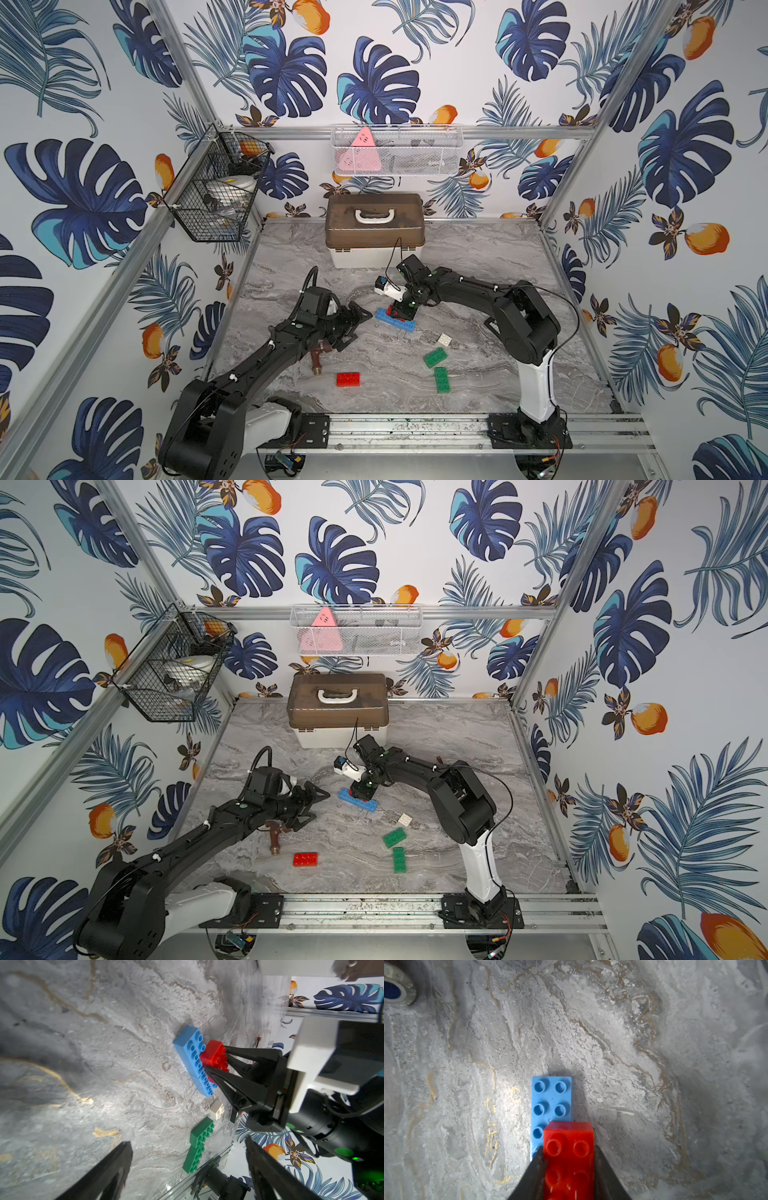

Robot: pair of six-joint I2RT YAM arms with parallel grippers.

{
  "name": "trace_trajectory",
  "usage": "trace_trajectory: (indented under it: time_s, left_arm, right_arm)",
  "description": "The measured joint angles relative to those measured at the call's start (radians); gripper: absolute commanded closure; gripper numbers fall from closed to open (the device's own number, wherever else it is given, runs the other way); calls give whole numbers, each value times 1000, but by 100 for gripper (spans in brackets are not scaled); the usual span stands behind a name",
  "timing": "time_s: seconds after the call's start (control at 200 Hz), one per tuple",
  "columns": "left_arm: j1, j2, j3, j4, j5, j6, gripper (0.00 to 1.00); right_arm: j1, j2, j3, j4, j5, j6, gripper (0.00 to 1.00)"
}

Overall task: Assemble a small pinwheel with lego
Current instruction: Assemble the lego brick with the lego brick, then pick up the lego brick from the center of the board.

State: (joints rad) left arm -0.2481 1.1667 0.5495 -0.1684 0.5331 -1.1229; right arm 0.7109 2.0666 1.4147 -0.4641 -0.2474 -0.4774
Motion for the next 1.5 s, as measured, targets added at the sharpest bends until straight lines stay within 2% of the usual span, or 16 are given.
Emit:
trace_trajectory:
  time_s: [0.045, 0.07, 0.125, 0.195, 0.275, 0.375, 0.455, 0.61, 0.756, 0.976, 1.166, 1.336, 1.501]
  left_arm:
    - [0, -10, 0, -24, 4, 0, 5]
    - [0, -18, 0, -37, 7, 0, 5]
    - [0, -35, 6, -69, 6, 1, 4]
    - [0, -50, 18, -98, 5, 5, 4]
    - [0, -50, 30, -122, 5, 22, 4]
    - [0, -34, 35, -151, 2, 33, 4]
    - [0, -29, 44, -188, -4, 53, 4]
    - [0, -61, 75, -302, -36, 71, 8]
    - [0, -112, 98, -493, -105, 42, 13]
    - [0, -189, -33, -642, -115, -147, 18]
    - [0, -248, -119, -632, -134, -308, 17]
    - [0, -200, -163, -590, -123, -400, 23]
    - [0, -132, -171, -532, -61, -457, 25]
  right_arm:
    - [1, -10, -3, 2, 6, 5, 97]
    - [2, -13, -3, 2, 10, 6, 90]
    - [3, -19, 5, -6, 19, 10, 80]
    - [6, -23, 24, -27, 31, 17, 62]
    - [7, -26, 45, -79, 58, 37, 46]
    - [2, -37, 82, -159, 89, 58, 34]
    - [1, -64, 138, -197, 92, 80, 29]
    - [3, -116, 160, -209, 70, 124, 28]
    - [3, -234, 59, -204, 47, 204, 29]
    - [16, -415, -158, -137, 2, 359, 32]
    - [79, -469, -262, -87, -3, 425, 32]
    - [154, -455, -309, -53, 14, 452, 33]
    - [195, -442, -348, -10, 10, 476, 34]
